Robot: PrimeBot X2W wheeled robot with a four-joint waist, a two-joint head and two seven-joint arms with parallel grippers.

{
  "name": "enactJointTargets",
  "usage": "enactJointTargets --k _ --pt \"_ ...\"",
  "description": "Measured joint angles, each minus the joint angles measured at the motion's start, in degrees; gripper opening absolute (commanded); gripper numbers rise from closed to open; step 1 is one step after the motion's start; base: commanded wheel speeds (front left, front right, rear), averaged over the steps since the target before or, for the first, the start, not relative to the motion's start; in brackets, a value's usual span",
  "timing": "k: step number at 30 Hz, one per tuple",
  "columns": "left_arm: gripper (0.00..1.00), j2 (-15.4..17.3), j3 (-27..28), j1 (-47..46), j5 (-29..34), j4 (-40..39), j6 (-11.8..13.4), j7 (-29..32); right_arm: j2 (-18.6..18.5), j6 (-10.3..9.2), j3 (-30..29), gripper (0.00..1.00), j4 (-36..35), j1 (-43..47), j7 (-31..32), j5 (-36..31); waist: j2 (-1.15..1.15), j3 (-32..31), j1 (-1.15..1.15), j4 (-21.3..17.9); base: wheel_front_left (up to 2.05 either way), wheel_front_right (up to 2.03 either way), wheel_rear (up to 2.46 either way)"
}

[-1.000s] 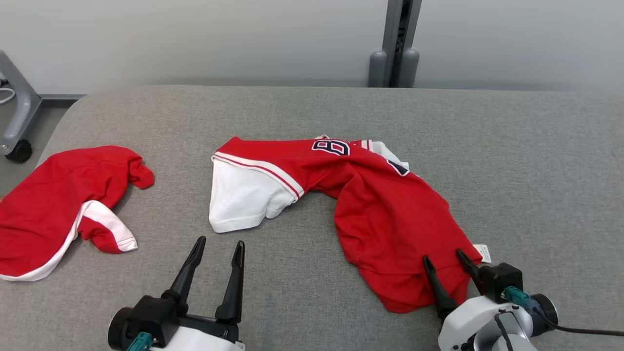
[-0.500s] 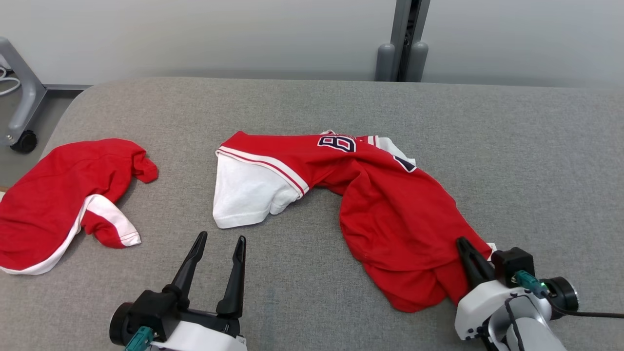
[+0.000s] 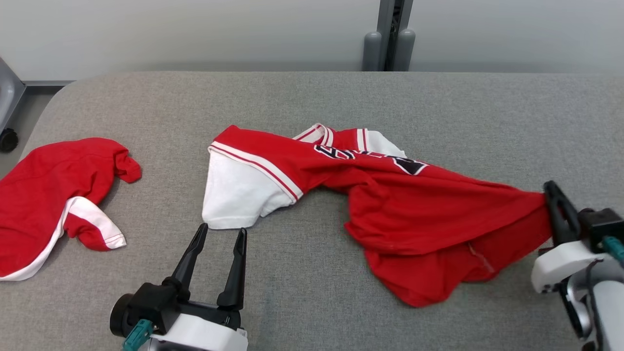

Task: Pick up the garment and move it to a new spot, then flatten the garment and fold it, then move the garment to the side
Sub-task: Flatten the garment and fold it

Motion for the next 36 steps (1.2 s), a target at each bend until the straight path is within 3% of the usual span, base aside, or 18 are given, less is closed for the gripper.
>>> enactJointTargets --k 5,11,16,20,21,22,23,32,36 --pt "1.00 0.00 0.02 -0.99 0.01 0.19 -0.19 -0.01 -3.85 0.00 -3.55 0.00 -1.70 -3.18 -0.01 -1.65 0.00 0.48 0.00 0.30 0.00 0.00 0.00" --pt "1.00 0.00 -0.08 -1.57 0.54 0.55 -0.67 0.00 -7.67 0.00 -3.68 0.00 -0.71 -10.59 0.00 -2.48 0.00 1.89 0.00 0.54 0.00 0.00 0.00" --pt "1.00 0.00 -0.43 -3.33 1.32 0.75 -1.41 0.00 -9.79 0.00 -3.86 0.00 3.33 -19.19 -0.01 -3.26 0.00 3.62 0.00 1.19 0.00 0.00 0.00" --pt "1.00 -0.01 -1.01 -4.76 1.56 0.92 -1.88 0.00 -9.32 0.00 -4.67 0.00 11.66 -23.86 -0.11 -4.06 0.00 5.20 0.00 2.15 0.00 0.00 0.00" --pt "1.00 -0.02 -1.20 -4.90 1.56 0.96 -2.02 -0.01 -8.90 0.00 -4.79 0.32 13.54 -24.66 -0.11 -4.20 0.00 5.52 0.00 2.43 0.00 0.00 0.00" --pt "1.00 -0.01 -1.31 -4.95 1.56 1.07 -2.03 0.00 -8.39 0.00 -5.00 0.89 14.88 -25.29 -0.11 -4.49 0.00 5.83 0.00 2.67 0.00 0.00 0.00" --pt "1.00 0.02 -1.36 -5.05 1.55 1.14 -2.04 0.00 -7.75 0.00 -5.15 1.00 15.69 -25.88 -0.10 -4.58 0.00 6.15 0.00 2.88 0.00 0.00 0.00" --pt "1.00 0.00 -0.82 -5.54 1.35 1.33 -1.76 -0.01 -1.67 0.00 -5.58 1.00 12.10 -24.31 -0.11 -2.58 0.00 6.33 0.00 1.94 0.00 0.00 0.00" --pt "1.00 0.00 -0.90 -5.32 1.34 1.43 -1.70 0.00 1.69 0.00 -4.01 1.00 9.22 -19.64 -0.13 1.96 0.00 5.22 0.00 0.49 0.00 0.00 0.00"
